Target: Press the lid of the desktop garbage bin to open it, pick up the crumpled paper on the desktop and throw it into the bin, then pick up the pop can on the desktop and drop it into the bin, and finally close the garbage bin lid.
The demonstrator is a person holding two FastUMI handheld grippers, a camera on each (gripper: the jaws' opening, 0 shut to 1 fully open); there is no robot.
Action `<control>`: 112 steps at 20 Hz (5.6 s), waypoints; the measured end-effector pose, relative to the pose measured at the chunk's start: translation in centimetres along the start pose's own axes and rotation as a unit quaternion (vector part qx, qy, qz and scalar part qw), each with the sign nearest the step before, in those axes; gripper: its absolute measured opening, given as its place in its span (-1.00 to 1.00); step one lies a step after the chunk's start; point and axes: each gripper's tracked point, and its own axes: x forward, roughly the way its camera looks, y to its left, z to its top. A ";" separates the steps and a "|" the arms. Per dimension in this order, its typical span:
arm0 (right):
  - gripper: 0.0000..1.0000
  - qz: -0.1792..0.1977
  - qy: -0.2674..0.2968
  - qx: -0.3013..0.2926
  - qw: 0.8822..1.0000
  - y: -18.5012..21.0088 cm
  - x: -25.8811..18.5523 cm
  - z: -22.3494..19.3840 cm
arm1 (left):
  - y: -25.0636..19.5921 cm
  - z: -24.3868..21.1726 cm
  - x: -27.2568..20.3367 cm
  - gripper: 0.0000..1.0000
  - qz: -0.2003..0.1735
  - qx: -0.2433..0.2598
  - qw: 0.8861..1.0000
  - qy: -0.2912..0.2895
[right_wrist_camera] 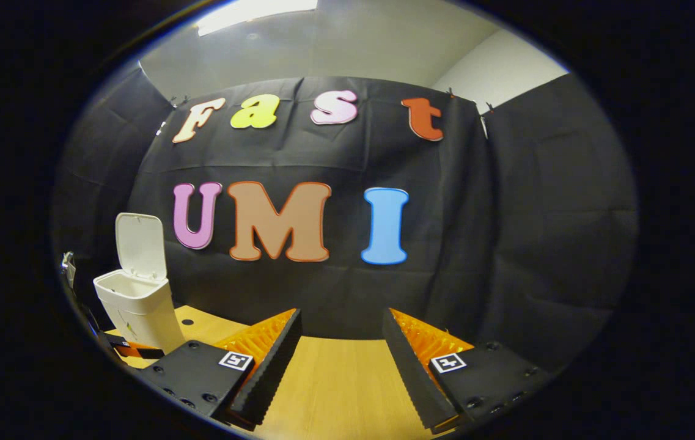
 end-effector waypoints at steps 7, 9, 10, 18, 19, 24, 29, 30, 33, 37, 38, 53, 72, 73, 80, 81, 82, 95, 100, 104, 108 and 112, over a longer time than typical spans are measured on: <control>0.80 -0.030 0.067 0.005 0.997 -3.7 -2.0 -6.3 | 1.2 -6.0 3.3 0.85 0.036 -0.002 0.998 0.053; 0.80 -0.030 0.074 0.001 0.997 -3.8 -2.2 -6.7 | 1.5 -7.6 4.3 0.87 0.041 0.002 0.997 0.071; 0.80 -0.030 0.077 -0.003 0.997 -3.8 -2.3 -7.1 | 1.7 -8.3 4.8 0.87 0.043 0.003 0.996 0.082; 0.81 -0.024 0.088 -0.035 0.995 -3.6 -3.2 -7.8 | 2.2 -10.0 6.6 0.59 0.044 0.008 0.994 0.103; 0.80 -0.023 0.087 -0.035 0.995 -3.6 -3.4 -7.7 | 2.1 -10.0 6.4 0.58 0.044 0.011 0.994 0.104; 0.80 -0.009 0.078 -0.033 0.996 -2.4 -3.9 -7.3 | 0.9 -4.2 4.2 0.55 0.025 0.020 0.998 0.057; 0.81 0.019 0.069 -0.014 0.997 0.1 -4.3 -7.2 | 0.7 6.8 1.7 0.53 -0.002 0.049 0.998 -0.026; 0.81 0.025 0.067 -0.008 0.997 0.7 -4.2 -7.1 | 1.0 8.9 1.2 0.51 -0.001 0.057 0.998 -0.037; 0.80 0.040 0.062 -0.001 0.997 2.2 -4.5 -6.8 | 2.7 14.4 0.0 0.52 0.016 0.062 0.995 -0.070; 0.81 0.050 0.057 0.002 0.997 3.3 -4.8 -6.6 | 7.0 20.0 -1.5 0.51 0.057 0.069 0.990 -0.108; 0.81 0.051 0.057 0.003 0.997 3.4 -4.7 -6.4 | 8.8 21.3 -1.8 0.51 0.075 0.074 0.988 -0.113; 0.81 0.042 0.085 -0.004 0.995 4.0 -6.7 -7.7 | 28.4 14.5 -1.2 0.54 0.242 -0.038 0.969 -0.007; 0.81 0.069 0.090 -0.002 0.994 6.4 -6.2 -8.3 | 25.8 29.9 -3.7 0.86 0.216 0.026 0.968 -0.126; 0.81 0.069 0.089 -0.002 0.994 6.4 -6.1 -8.2 | 26.2 31.2 -3.6 0.86 0.219 0.032 0.966 -0.132; 0.82 0.057 0.106 0.008 0.993 5.5 -6.3 -9.7 | 29.9 36.2 0.2 0.84 0.219 0.005 0.967 -0.131; 0.82 0.054 0.108 0.009 0.993 5.4 -6.4 -9.7 | 30.8 36.6 0.8 0.86 0.226 0.006 0.966 -0.127; 0.82 0.051 0.111 0.009 0.993 5.3 -6.5 -9.8 | 31.6 36.5 1.5 0.84 0.230 0.010 0.966 -0.116; 0.82 0.057 0.100 0.015 0.993 5.3 -6.5 -9.1 | 30.9 30.1 1.2 0.79 0.229 0.002 0.972 -0.047; 0.82 0.077 0.103 0.011 0.992 6.5 -6.5 -9.5 | 28.5 27.4 -1.1 0.86 0.220 -0.014 0.974 -0.046; 0.82 0.091 0.115 0.005 0.989 7.1 -6.7 -10.3 | 26.5 23.9 -2.4 0.80 0.211 -0.042 0.976 -0.038; 0.82 0.097 0.120 -0.003 0.988 7.0 -7.1 -10.5 | 25.6 19.4 -3.3 0.84 0.215 -0.048 0.975 -0.018; 0.82 0.103 0.122 -0.006 0.987 7.2 -7.1 -10.4 | 25.2 15.7 -3.3 0.85 0.214 -0.056 0.975 0.003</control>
